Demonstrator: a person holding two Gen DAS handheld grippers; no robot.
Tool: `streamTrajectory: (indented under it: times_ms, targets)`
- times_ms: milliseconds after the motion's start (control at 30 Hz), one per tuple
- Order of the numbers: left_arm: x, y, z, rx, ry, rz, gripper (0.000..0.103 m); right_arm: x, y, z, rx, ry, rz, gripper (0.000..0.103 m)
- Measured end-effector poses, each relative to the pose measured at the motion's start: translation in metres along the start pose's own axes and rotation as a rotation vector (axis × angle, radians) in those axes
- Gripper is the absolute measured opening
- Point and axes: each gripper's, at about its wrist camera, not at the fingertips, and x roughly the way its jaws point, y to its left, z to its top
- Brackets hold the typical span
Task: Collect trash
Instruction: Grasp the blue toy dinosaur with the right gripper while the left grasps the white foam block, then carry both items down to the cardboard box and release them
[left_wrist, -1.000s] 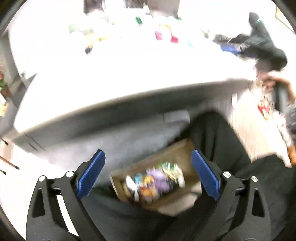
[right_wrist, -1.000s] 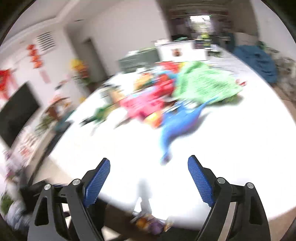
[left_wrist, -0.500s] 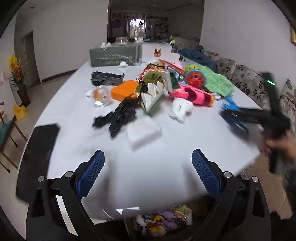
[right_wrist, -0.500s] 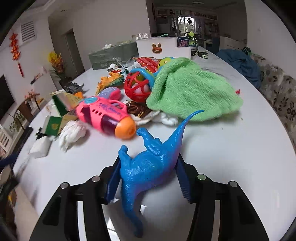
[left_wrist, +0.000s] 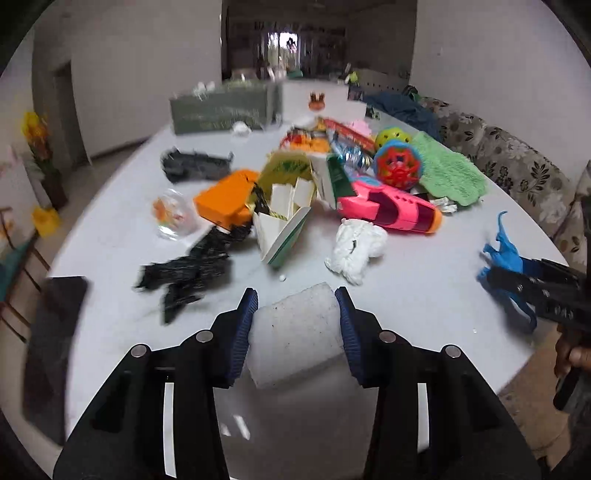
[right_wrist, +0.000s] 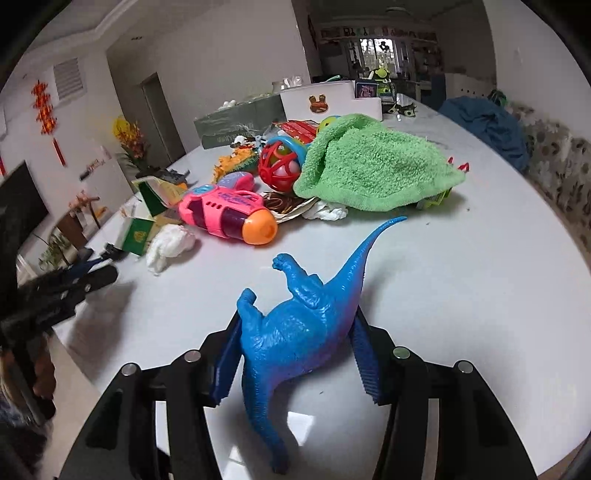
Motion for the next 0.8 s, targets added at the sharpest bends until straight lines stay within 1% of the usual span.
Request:
streamTrajectory:
  times_ms: [67,133,167,200,233,267,333,367,400,433,500,567,600,633,667,700,733,767,800]
  targets:
    - [-0.032,-0.005,-0.006,0.012,-0.05,-0.023,0.043,-0.012,0.006,-0.001,-0.001,-0.014,0.042,0.053]
    - [-0.067,-0.011,-0.014,0.038,-0.1,-0.045,0.043,-0.031,0.019,-0.004,-0.042,-0.041,0.065,0.053]
    - [-0.077,-0.012,-0.014,0.05,-0.109,-0.056,0.044,-0.04,0.025,-0.007,-0.06,-0.046,0.081,0.053]
    - [-0.088,-0.014,-0.02,0.061,-0.115,-0.069,0.044,-0.051,0.033,-0.011,-0.08,-0.041,0.115,0.053]
    - [-0.102,-0.017,-0.03,0.081,-0.115,-0.086,0.044,-0.059,0.04,-0.017,-0.096,-0.032,0.147,0.053]
    - [-0.108,-0.018,-0.037,0.095,-0.11,-0.087,0.044,-0.064,0.046,-0.021,-0.109,-0.018,0.173,0.053]
    - [-0.112,-0.022,-0.055,0.129,-0.08,-0.085,0.045,-0.074,0.061,-0.04,-0.154,0.045,0.242,0.053]
    - [-0.112,-0.026,-0.072,0.157,-0.049,-0.072,0.045,-0.076,0.069,-0.051,-0.176,0.085,0.272,0.053]
    - [-0.108,-0.026,-0.08,0.166,-0.031,-0.07,0.046,-0.075,0.076,-0.063,-0.196,0.133,0.3,0.053]
    - [-0.101,-0.027,-0.095,0.174,0.01,-0.078,0.046,-0.072,0.081,-0.075,-0.206,0.168,0.32,0.053]
    - [-0.085,-0.027,-0.113,0.163,0.078,-0.092,0.047,-0.058,0.093,-0.099,-0.232,0.258,0.351,0.053]
    - [-0.058,-0.025,-0.135,0.153,0.155,-0.122,0.054,-0.035,0.098,-0.119,-0.236,0.339,0.344,0.054]
    - [-0.045,-0.024,-0.143,0.153,0.188,-0.12,0.069,-0.017,0.099,-0.13,-0.23,0.388,0.344,0.055]
    - [-0.032,-0.024,-0.152,0.156,0.219,-0.109,0.088,-0.002,0.099,-0.138,-0.225,0.428,0.343,0.058]
    - [-0.014,-0.023,-0.163,0.161,0.256,-0.09,0.092,0.014,0.098,-0.146,-0.219,0.466,0.33,0.073]
    - [0.001,-0.022,-0.172,0.163,0.289,-0.076,0.092,0.029,0.096,-0.153,-0.21,0.503,0.309,0.075]
    - [0.017,-0.02,-0.18,0.159,0.336,-0.062,0.092,0.045,0.092,-0.161,-0.19,0.551,0.286,0.073]
    - [0.026,-0.018,-0.186,0.153,0.369,-0.054,0.092,0.052,0.088,-0.164,-0.167,0.579,0.28,0.068]
    - [0.032,-0.015,-0.19,0.143,0.393,-0.046,0.092,0.05,0.084,-0.164,-0.147,0.579,0.276,0.067]
